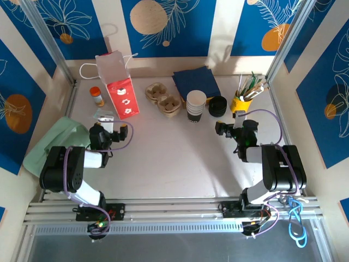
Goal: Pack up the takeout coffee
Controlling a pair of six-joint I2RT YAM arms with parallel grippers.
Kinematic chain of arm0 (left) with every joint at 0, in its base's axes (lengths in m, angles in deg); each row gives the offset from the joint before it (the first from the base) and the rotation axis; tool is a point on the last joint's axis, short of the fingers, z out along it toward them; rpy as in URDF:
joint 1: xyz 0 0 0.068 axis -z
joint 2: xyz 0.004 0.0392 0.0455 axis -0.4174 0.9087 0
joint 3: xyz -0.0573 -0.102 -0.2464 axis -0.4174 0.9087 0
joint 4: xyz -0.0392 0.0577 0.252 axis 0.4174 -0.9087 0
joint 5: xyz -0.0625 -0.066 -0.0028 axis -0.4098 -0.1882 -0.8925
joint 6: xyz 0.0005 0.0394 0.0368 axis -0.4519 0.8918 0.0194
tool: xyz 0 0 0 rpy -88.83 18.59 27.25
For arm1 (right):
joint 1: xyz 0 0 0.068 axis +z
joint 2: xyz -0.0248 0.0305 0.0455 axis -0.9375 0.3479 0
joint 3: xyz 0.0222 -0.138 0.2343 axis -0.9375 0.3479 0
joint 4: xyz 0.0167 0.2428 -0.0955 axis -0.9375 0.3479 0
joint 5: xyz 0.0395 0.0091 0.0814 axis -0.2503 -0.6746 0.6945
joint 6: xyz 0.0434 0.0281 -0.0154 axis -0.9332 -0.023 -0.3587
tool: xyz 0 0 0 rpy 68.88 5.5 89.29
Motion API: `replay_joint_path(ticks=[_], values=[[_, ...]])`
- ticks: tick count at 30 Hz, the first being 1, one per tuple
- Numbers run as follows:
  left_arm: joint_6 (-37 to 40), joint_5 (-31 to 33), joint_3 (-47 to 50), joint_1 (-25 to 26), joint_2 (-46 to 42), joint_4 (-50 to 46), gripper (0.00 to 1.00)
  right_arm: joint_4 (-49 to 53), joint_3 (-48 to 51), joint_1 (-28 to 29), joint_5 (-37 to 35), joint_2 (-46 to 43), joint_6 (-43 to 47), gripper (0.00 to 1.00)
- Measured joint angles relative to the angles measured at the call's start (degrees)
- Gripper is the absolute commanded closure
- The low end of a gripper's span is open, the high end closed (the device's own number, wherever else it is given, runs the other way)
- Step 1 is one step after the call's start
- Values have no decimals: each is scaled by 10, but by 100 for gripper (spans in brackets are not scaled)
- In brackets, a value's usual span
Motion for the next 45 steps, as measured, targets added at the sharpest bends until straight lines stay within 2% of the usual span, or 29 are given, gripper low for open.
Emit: replay_joint_path(ticks=[34, 38, 45], values=[[0, 0, 3, 0, -2, 4, 1, -1, 0, 0, 0, 0, 0, 1], [-2, 4, 21, 0, -62, -29, 1, 8, 4, 0, -6, -18, -2, 1], [-35, 31, -5, 1, -238, -170, 1, 142, -26, -12, -35, -145, -47, 1]])
